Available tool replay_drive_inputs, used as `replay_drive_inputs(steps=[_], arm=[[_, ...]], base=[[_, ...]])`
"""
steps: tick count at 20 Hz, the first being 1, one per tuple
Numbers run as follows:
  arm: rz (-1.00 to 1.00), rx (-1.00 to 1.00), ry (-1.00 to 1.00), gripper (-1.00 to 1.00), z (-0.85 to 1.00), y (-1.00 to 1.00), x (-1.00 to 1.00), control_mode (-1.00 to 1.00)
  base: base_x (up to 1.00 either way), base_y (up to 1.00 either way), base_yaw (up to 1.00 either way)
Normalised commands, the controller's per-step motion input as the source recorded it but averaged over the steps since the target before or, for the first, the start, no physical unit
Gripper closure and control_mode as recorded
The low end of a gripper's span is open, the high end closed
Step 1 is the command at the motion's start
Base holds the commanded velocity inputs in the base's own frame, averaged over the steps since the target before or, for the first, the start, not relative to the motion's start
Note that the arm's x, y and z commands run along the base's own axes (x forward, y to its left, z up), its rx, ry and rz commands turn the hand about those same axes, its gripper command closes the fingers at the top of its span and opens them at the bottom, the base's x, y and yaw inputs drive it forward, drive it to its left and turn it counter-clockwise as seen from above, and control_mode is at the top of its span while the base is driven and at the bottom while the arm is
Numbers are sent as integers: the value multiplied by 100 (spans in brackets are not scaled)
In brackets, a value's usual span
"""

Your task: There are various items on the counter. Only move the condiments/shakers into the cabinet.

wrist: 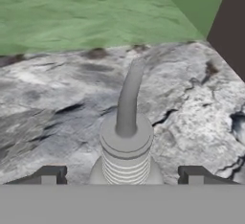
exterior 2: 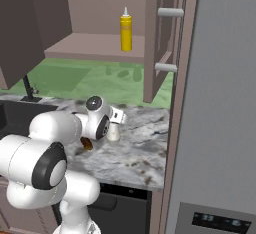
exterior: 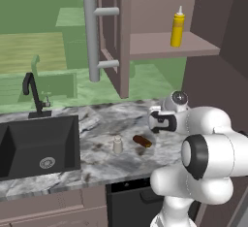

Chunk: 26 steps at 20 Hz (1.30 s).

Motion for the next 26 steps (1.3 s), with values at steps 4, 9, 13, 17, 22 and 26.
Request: replay_drive_inputs(steps=[4, 9, 13, 17, 22, 26], arm=[[0, 0, 0, 100, 0, 0, 0, -100], [0, 0, -1, 100, 4, 0, -7, -100], [0, 0, -11, 100, 78, 12, -39, -100], [0, 0, -8, 100, 100, 14, -56, -100], [0, 0, -5, 100, 100, 15, -66, -100], [0, 0, -1, 100, 100, 4, -67, -100]], base=[[0, 0, 0], [0, 0, 0], [0, 0, 0], [0, 0, 0], [0, 0, 0], [0, 0, 0]])
